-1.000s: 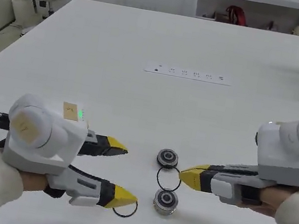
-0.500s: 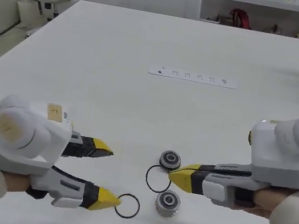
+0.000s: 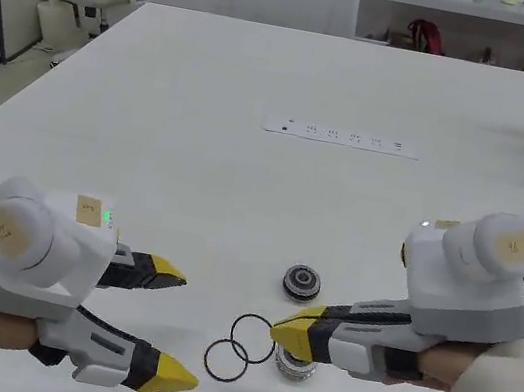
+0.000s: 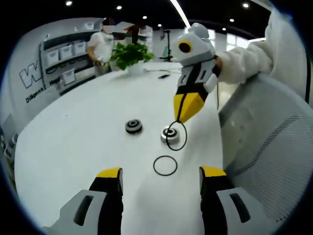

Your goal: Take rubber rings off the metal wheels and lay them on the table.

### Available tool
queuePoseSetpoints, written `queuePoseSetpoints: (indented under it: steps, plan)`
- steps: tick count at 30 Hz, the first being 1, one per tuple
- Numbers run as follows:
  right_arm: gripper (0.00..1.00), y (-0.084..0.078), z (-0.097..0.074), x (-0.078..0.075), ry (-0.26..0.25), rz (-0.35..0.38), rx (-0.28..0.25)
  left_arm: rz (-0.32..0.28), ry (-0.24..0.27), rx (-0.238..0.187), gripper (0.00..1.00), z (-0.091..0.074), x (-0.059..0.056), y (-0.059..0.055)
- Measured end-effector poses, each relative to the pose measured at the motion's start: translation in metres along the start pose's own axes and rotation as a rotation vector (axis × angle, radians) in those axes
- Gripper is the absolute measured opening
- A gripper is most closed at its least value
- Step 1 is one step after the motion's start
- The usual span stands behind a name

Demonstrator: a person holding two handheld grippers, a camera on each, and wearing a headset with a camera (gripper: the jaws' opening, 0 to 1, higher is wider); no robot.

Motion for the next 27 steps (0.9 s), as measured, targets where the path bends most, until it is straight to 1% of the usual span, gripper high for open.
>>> queuePoseSetpoints:
  steps: [6, 8, 11, 15, 27]
  plan:
    - [0.0, -0.007, 0.008, 0.006, 0.019, -0.027, 0.044, 0.005, -0.012, 0.016, 0.68, 0.002, 0.0, -0.003]
    - [0.0, -0.009, 0.01, 0.006, 0.016, -0.04, 0.057, 0.003, -0.012, 0.023, 0.7, 0.003, 0.0, -0.005]
    - [0.0, -0.015, 0.013, 0.006, 0.019, -0.035, 0.077, 0.004, -0.015, 0.033, 0.72, 0.004, 0.0, -0.007]
    - [0.0, -0.022, 0.019, 0.01, 0.032, -0.053, 0.116, 0.008, -0.022, 0.041, 0.72, 0.005, -0.001, -0.008]
    - [0.0, -0.04, 0.029, 0.014, 0.047, -0.073, 0.196, 0.018, -0.023, 0.063, 0.72, 0.007, -0.001, -0.012]
Point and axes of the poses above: the centre of the closed fingertips' face, and the gripper's own axes: z roughly forward along the fingers, x roughly to its left, y roughly out of its top, the point moved 5 cm from there along -z, roughly backward along the fingers, and after that the axes turned 10 degrees about -z, right-handed, at the moved point
